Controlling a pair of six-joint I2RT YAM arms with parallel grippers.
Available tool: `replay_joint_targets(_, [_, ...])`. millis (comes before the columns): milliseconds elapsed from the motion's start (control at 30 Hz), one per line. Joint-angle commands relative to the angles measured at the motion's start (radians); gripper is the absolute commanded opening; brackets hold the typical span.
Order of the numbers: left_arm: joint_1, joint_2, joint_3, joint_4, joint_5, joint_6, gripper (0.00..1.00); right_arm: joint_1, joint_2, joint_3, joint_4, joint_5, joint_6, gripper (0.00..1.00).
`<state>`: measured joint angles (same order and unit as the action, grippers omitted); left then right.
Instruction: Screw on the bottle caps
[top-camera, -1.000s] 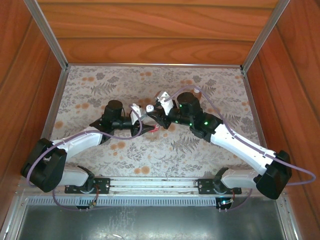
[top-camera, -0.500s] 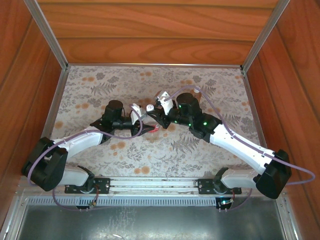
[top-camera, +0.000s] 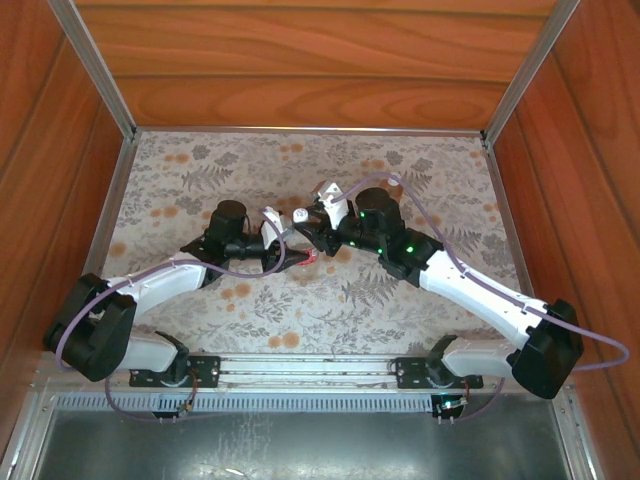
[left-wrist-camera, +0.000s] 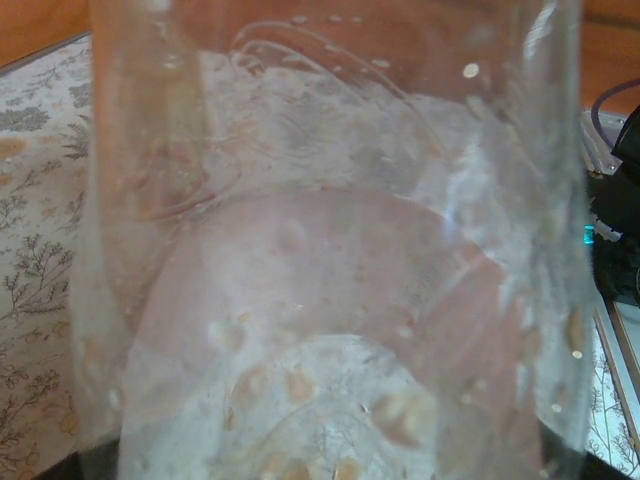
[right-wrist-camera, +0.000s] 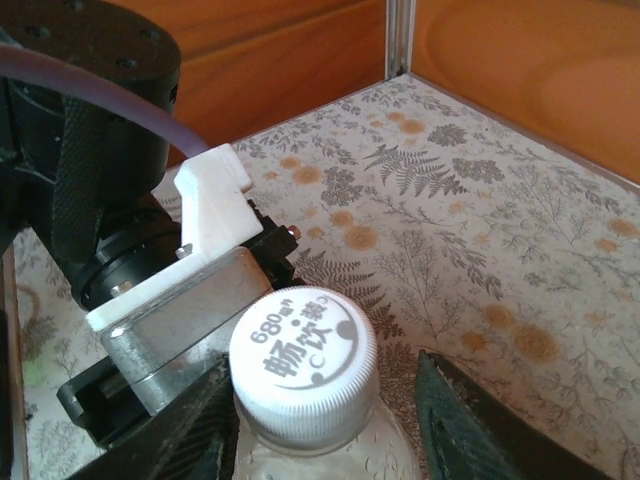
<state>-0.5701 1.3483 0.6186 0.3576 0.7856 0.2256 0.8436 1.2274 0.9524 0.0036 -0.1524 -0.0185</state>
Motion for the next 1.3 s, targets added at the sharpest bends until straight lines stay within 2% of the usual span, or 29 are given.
replay_joint_targets(0, [-0.014,0.009,0.027,0.015,0.043,0.018,0.55,0.000,-0.002,-0.020,0.106,0.003,0.053,0.53])
replay_joint_targets(67, [-0.012,0.010,0.030,0.015,0.053,0.017,0.55,0.000,0.009,-0.023,0.111,-0.013,0.047,0.53])
replay_joint_targets(267, [-0.007,0.003,0.038,0.015,0.168,0.011,0.56,0.000,0.031,0.019,0.000,-0.106,-0.066,0.29])
replay_joint_targets(400, [0.005,-0.013,0.031,0.015,0.164,0.005,0.56,-0.007,0.004,0.030,-0.077,-0.100,-0.124,0.12])
replay_joint_targets(533, [0.014,-0.014,0.025,0.015,0.148,0.006,0.58,-0.015,-0.033,0.002,-0.068,-0.088,-0.115,0.10])
replay_joint_targets(633, [0.015,-0.015,0.027,0.014,0.124,0.004,0.77,-0.016,-0.048,-0.020,-0.038,-0.079,-0.093,0.11])
replay_joint_targets(833, [0.016,-0.011,0.038,0.015,0.112,-0.005,0.90,-0.018,-0.037,-0.040,-0.004,-0.084,-0.077,0.11])
replay_joint_targets(1000, [0.015,-0.037,0.028,0.015,0.068,-0.008,1.00,-0.023,-0.040,-0.052,0.013,-0.022,-0.086,0.11])
replay_joint_targets(1167, [0.016,-0.101,0.000,0.022,-0.037,-0.012,1.00,-0.043,-0.027,-0.063,0.085,0.022,-0.087,0.12])
replay_joint_targets(1267, [0.017,-0.156,-0.025,0.033,-0.145,-0.029,1.00,-0.065,0.002,-0.062,0.144,0.033,-0.089,0.12])
